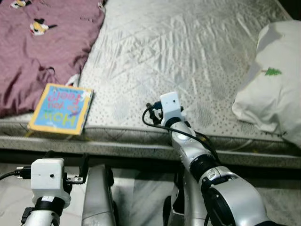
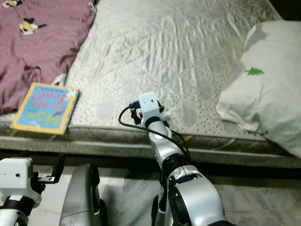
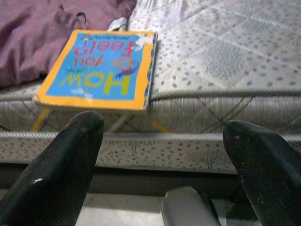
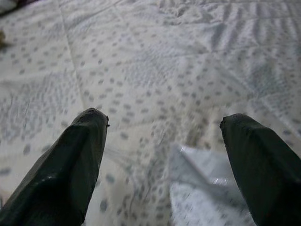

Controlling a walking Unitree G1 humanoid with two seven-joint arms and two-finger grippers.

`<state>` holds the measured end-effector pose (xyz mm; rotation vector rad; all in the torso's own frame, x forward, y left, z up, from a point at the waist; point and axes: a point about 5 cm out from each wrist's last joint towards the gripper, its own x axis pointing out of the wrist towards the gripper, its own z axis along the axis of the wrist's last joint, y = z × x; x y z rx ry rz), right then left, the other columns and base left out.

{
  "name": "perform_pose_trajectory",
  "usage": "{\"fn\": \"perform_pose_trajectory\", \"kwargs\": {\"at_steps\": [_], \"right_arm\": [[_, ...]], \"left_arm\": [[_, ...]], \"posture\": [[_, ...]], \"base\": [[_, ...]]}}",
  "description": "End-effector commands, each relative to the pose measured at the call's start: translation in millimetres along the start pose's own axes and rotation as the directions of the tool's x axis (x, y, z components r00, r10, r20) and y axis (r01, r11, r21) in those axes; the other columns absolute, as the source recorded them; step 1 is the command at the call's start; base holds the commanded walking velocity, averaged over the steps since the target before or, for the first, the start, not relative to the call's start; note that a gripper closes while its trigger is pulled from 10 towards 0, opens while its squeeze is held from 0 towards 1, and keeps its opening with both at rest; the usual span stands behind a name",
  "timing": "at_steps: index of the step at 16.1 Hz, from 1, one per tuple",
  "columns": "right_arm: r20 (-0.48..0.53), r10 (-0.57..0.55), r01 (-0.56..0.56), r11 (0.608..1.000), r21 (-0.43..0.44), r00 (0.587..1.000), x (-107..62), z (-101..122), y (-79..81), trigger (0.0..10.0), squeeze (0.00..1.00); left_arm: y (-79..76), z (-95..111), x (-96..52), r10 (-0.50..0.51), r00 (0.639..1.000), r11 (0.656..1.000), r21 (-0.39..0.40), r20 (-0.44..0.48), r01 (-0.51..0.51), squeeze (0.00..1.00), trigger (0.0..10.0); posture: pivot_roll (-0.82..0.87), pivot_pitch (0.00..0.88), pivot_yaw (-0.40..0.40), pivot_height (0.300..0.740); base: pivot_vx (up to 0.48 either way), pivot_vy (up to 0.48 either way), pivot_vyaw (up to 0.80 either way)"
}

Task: Clean up the room

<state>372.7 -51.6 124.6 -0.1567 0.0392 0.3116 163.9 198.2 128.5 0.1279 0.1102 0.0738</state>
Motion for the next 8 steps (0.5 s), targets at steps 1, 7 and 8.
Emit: {"fn": "perform_pose_trajectory", "kwargs": {"at_steps": [1, 7, 8], "right_arm": [[-0.017, 0.006, -0.007, 1.0, -0.014, 1.0, -2.6, -7, 4.4, 10.0, 0.0], [-0.092, -0.092, 0.081, 0.99, -0.113, 0.992, -2.7, -15, -3.4, 10.0, 0.0], [-0.118, -0.139, 0.126, 0.986, -0.109, 0.983, -2.3, -16, -9.7, 10.0, 0.0]], "left_arm": [[2.6, -3, -2.4, 0.009, 1.0, 1.0, 0.013, -0.022, -0.009, 0.0, 10.0], [1.0, -2, -0.1, 0.01, 1.0, 1.0, 0.018, -0.017, -0.009, 0.0, 10.0], [0.8, -2, -0.2, 0.01, 1.0, 1.0, 0.019, -0.016, -0.009, 0.0, 10.0]], "posture": [[0.29, 0.245, -0.033, 0.499], [0.3, 0.234, -0.031, 0.499], [0.3, 0.234, -0.031, 0.499]], "base": [[0.0, 0.0, 0.0], [0.0, 0.0, 0.0], [0.0, 0.0, 0.0]]}}
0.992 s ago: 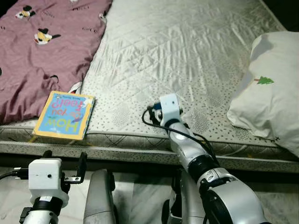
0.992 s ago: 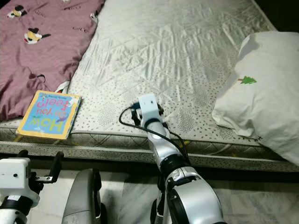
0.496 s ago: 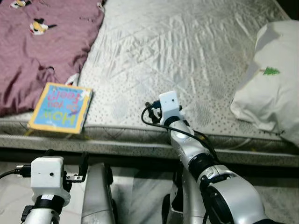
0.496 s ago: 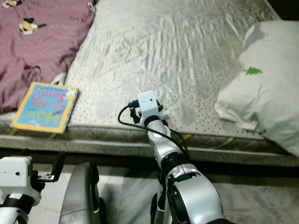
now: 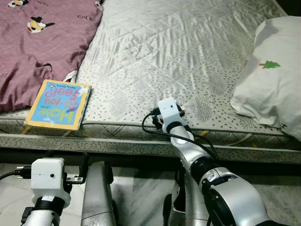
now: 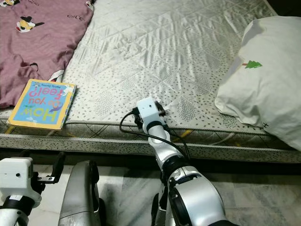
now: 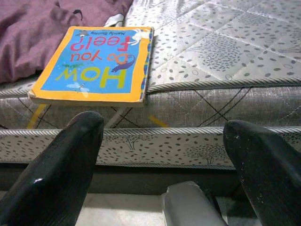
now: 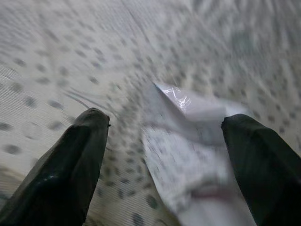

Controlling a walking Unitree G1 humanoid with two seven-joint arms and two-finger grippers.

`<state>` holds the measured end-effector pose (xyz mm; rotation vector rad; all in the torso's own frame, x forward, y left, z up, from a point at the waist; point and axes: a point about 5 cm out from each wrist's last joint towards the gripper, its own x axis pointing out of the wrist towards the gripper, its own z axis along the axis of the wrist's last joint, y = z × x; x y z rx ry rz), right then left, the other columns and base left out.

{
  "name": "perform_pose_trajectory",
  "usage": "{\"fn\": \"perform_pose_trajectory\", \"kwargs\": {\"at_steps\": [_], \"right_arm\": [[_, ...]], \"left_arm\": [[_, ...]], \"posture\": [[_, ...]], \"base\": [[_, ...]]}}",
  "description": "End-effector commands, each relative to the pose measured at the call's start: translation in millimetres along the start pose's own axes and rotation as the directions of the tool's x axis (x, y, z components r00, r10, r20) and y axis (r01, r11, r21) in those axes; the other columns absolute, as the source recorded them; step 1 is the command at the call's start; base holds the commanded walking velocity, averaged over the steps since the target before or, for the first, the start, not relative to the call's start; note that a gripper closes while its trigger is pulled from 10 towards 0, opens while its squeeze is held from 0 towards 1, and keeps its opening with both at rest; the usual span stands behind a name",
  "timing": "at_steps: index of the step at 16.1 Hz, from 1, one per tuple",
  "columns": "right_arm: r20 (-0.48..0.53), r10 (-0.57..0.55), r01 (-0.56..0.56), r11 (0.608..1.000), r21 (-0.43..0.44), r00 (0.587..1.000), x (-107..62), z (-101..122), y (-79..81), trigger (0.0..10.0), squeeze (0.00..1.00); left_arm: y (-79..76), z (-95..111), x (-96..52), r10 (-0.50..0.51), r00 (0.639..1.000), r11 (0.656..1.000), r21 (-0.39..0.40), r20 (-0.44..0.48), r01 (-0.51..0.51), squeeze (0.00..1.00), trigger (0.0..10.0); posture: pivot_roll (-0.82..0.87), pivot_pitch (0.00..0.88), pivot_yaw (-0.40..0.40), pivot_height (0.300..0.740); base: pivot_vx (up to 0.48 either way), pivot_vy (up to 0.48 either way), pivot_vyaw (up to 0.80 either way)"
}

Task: Clean up the room

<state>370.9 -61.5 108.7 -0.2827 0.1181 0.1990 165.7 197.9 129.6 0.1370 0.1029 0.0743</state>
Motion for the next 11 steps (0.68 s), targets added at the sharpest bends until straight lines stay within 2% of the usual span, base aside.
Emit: {"fn": "perform_pose_trajectory", "kwargs": {"at_steps": [1, 2, 3, 7, 8, 9, 10, 11], "right_arm": [[-0.039, -0.051, 0.051, 0.999, 0.009, 0.998, 2.4, 1, -6.3, 10.0, 0.0], [-0.049, -0.061, 0.062, 0.998, 0.009, 0.997, 2.7, 0, -7.9, 10.0, 0.0], [-0.103, -0.103, 0.105, 0.994, 0.009, 0.989, 3.7, -3, -15.4, 10.0, 0.0], [-0.146, -0.127, 0.126, 0.992, -0.017, 0.981, 3.7, -7, -21.2, 10.0, 0.0], [-0.156, -0.125, 0.125, 0.992, -0.009, 0.98, 2.9, -9, -21.2, 4.2, 0.0], [-0.159, -0.124, 0.124, 0.992, -0.011, 0.979, 2.5, -11, -21.2, 0.7, 0.0], [-0.16, -0.123, 0.124, 0.992, -0.002, 0.979, 2.3, -11, -21.2, 0.0, 0.0], [-0.164, -0.122, 0.124, 0.992, 0.003, 0.979, 1.9, -12, -21.2, 0.0, 0.0]], "left_arm": [[0.9, -3, -2.0, 0.007, 1.0, 1.0, 0.011, -0.024, -0.007, 0.0, 10.0], [0.9, -3, -2.1, 0.007, 1.0, 1.0, 0.011, -0.024, -0.007, 0.0, 10.0], [0.0, -3, -1.2, 0.006, 1.0, 1.0, 0.01, -0.024, -0.006, 0.0, 10.0], [-0.6, -4, -1.0, 0.006, 1.0, 1.0, 0.008, -0.027, -0.006, 0.0, 10.0], [-0.6, -4, -0.8, 0.007, 1.0, 1.0, 0.009, -0.029, -0.006, 0.0, 10.0], [-0.6, -4, -0.7, 0.006, 1.0, 1.0, 0.01, -0.029, -0.006, 0.0, 10.0], [-0.5, -4, -0.5, 0.007, 1.0, 1.0, 0.009, -0.029, -0.006, 0.0, 10.0], [-0.2, -4, 0.4, 0.006, 1.0, 1.0, 0.009, -0.029, -0.006, 0.0, 10.0]], "posture": [[0.3, 0.235, -0.03, 0.499], [0.3, 0.235, -0.03, 0.499], [0.3, 0.235, -0.031, 0.499], [0.3, 0.236, -0.033, 0.499], [0.3, 0.236, -0.033, 0.499], [0.3, 0.236, -0.033, 0.499], [0.3, 0.236, -0.033, 0.499], [0.3, 0.234, -0.032, 0.499]], "base": [[0.0, 0.0, 0.0], [0.0, 0.0, 0.0], [0.0, 0.0, 0.0], [0.0, 0.0, 0.0], [0.0, 0.0, 0.0], [0.0, 0.0, 0.0], [0.0, 0.0, 0.0], [0.0, 0.0, 0.0]]}}
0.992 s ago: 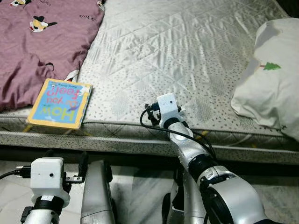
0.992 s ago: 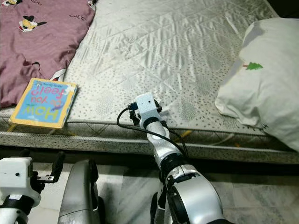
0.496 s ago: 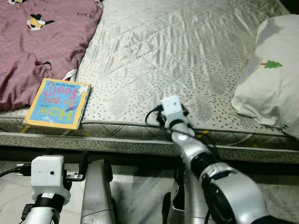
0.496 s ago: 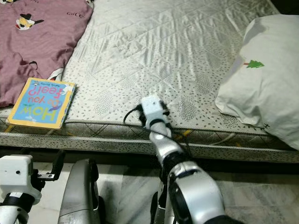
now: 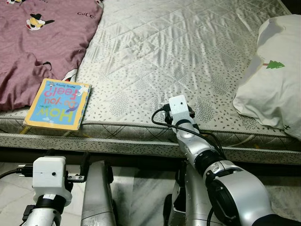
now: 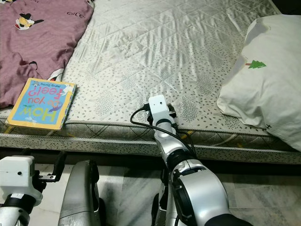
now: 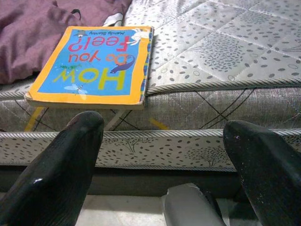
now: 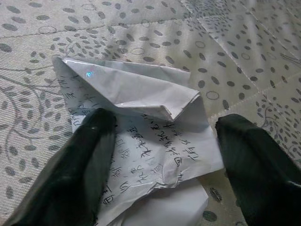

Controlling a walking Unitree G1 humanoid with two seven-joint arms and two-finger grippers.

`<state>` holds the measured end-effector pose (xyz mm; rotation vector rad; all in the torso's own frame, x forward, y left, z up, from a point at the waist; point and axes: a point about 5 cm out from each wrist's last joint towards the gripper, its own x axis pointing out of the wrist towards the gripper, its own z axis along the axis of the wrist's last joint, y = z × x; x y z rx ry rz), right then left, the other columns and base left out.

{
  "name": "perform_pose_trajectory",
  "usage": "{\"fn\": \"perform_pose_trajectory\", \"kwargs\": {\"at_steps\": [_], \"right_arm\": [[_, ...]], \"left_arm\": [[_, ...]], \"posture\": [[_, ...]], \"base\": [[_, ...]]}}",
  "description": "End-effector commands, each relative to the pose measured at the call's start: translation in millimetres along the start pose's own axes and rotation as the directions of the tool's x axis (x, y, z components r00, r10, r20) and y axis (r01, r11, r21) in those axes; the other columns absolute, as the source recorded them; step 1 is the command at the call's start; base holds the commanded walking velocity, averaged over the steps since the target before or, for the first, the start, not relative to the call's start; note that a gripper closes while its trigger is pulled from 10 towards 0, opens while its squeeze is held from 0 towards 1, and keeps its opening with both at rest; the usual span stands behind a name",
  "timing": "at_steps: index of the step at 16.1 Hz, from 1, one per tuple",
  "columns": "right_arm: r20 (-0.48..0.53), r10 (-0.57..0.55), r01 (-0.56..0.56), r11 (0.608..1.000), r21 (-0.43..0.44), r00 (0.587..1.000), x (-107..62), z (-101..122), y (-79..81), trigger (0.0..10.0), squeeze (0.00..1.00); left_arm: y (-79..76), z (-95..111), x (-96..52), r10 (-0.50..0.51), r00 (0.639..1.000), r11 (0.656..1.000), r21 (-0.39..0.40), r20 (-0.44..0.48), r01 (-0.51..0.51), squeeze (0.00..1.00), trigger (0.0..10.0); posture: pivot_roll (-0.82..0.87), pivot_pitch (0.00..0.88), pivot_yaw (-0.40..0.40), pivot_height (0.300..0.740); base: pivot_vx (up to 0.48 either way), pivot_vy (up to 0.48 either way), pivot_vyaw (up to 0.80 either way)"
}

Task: Clean up the room

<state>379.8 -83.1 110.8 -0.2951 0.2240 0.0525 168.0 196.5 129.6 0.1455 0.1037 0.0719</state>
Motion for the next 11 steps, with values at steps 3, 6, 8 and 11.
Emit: {"fn": "perform_pose_trajectory", "kwargs": {"at_steps": [3, 6, 8, 11], "right_arm": [[-0.038, 0.016, -0.015, 1.0, 0.016, 0.999, -1.5, -8.8, 1.5, 0.0, 0.0], [-0.025, 0.027, -0.027, 0.999, 0.025, 0.999, -1.1, -6.3, 1.5, 0.0, 0.0], [-0.026, 0.027, -0.027, 0.999, 0.025, 0.999, -1.1, -6.9, 1.3, 0.0, 0.0], [-0.027, 0.031, -0.03, 0.999, 0.037, 0.999, -1.5, -8.6, 0.7, 0.0, 0.0]], "left_arm": [[1.4, -4.1, 0.5, 0.006, 1.0, 1.0, 0.001, -0.024, -0.006, 0.0, 10.0], [1.6, -4.0, 2.5, 0.005, 1.0, 1.0, 0.003, -0.02, -0.005, 0.0, 10.0], [1.4, -3.9, 3.1, 0.005, 1.0, 1.0, 0.003, -0.019, -0.005, 0.0, 10.0], [1.5, -3.3, 5.8, 0.003, 1.0, 1.0, 0.004, -0.014, -0.003, 0.0, 10.0]], "posture": [[0.3, 0.231, -0.031, 0.499], [0.3, 0.223, -0.028, 0.499], [0.3, 0.221, -0.027, 0.499], [0.3, 0.216, -0.026, 0.499]], "base": [[0.0, 0.0, 0.0], [0.0, 0.0, 0.0], [0.0, 0.0, 0.0], [0.0, 0.0, 0.0]]}}
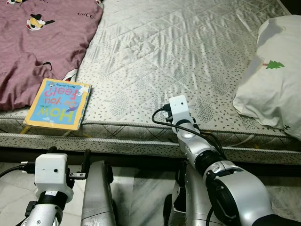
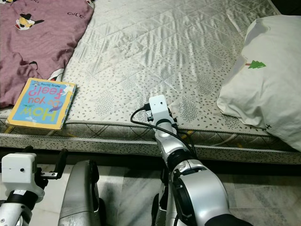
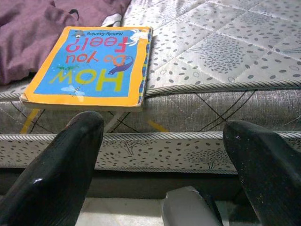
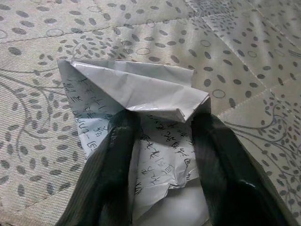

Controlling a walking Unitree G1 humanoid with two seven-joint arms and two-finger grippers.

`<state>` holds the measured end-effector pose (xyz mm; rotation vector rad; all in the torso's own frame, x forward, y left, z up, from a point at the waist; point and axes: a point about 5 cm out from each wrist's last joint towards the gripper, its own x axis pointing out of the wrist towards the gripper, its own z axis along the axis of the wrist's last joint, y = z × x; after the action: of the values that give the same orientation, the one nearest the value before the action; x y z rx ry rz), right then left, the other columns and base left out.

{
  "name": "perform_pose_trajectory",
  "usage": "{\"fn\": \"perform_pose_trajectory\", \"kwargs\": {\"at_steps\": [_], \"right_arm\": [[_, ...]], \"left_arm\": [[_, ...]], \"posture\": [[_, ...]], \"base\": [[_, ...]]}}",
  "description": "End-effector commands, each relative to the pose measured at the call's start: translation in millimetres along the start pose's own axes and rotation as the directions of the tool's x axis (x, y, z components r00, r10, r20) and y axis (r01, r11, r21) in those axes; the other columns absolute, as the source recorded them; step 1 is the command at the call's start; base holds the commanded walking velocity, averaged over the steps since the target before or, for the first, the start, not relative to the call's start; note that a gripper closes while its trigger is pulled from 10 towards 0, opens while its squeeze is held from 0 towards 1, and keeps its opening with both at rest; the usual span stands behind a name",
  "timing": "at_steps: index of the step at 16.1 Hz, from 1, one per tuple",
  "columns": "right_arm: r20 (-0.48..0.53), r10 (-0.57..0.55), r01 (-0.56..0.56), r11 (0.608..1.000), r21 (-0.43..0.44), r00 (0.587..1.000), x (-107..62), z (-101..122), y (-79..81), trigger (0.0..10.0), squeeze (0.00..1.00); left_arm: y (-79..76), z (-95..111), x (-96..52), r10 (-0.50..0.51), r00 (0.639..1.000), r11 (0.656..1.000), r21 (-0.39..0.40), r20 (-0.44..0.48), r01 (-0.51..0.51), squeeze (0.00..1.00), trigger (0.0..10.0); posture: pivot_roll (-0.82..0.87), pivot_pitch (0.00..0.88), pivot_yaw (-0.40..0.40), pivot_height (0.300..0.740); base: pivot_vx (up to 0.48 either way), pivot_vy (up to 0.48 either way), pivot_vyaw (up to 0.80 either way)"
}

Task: Clean up the room

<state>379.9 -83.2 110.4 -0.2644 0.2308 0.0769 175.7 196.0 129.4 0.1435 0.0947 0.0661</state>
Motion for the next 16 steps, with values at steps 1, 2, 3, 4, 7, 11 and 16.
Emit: {"fn": "perform_pose_trajectory", "kwargs": {"at_steps": [1, 2, 3, 4, 7, 11, 16], "right_arm": [[-0.024, 0.004, -0.004, 1.0, 0.009, 1.0, -1.6, -8, 0.7, 0.0, 0.0], [-0.022, 0.007, -0.006, 1.0, 0.012, 1.0, -1.7, -8, 0.8, 0.0, 0.0], [-0.022, 0.008, -0.008, 1.0, 0.012, 1.0, -1.9, -9, 0.9, 0.0, 0.0], [-0.022, 0.009, -0.008, 1.0, 0.014, 1.0, -2.1, -9, 0.8, 0.0, 0.0], [-0.022, 0.01, -0.01, 1.0, 0.022, 1.0, -2.1, -10, 0.2, 0.0, 0.0], [-0.012, 0.011, -0.011, 1.0, 0.016, 1.0, -1.3, -8, -2.0, 0.0, 0.0], [0.036, -0.001, 0.002, 0.999, -0.041, 0.999, 0.4, -4, -17.0, 0.0, 0.0]], "left_arm": [[2.9, -4, -1.3, 0.009, 1.0, 1.0, 0.006, -0.022, -0.009, 0.0, 10.0], [2.9, -4, -0.9, 0.01, 1.0, 1.0, 0.005, -0.02, -0.01, 0.0, 10.0], [2.6, -3, -0.6, 0.009, 1.0, 1.0, 0.004, -0.019, -0.009, 0.0, 10.0], [2.2, -3, -0.4, 0.009, 1.0, 1.0, 0.003, -0.018, -0.009, 0.0, 10.0], [2.2, -3, 1.9, 0.008, 1.0, 1.0, 0.003, -0.016, -0.008, 0.0, 10.0], [0.0, -2, 9.2, 0.003, 1.0, 1.0, -0.001, -0.002, -0.003, 0.0, 10.0], [-8.3, -2, 27.2, -0.007, 1.0, 0.999, -0.032, 0.027, 0.007, 0.0, 10.0]], "posture": [[0.3, 0.214, -0.026, 0.499], [0.3, 0.214, -0.026, 0.499], [0.3, 0.213, -0.026, 0.499], [0.3, 0.213, -0.025, 0.499], [0.3, 0.205, -0.023, 0.499], [0.29, 0.188, -0.022, 0.499], [0.24, 0.132, -0.03, 0.499]], "base": [[0.0, 0.0, 0.0], [0.0, 0.0, 0.0], [0.0, 0.0, 0.0], [0.0, 0.0, 0.0], [0.0, 0.0, 0.0], [0.0, 0.0, 0.0], [0.0, 0.0, 0.0]]}}
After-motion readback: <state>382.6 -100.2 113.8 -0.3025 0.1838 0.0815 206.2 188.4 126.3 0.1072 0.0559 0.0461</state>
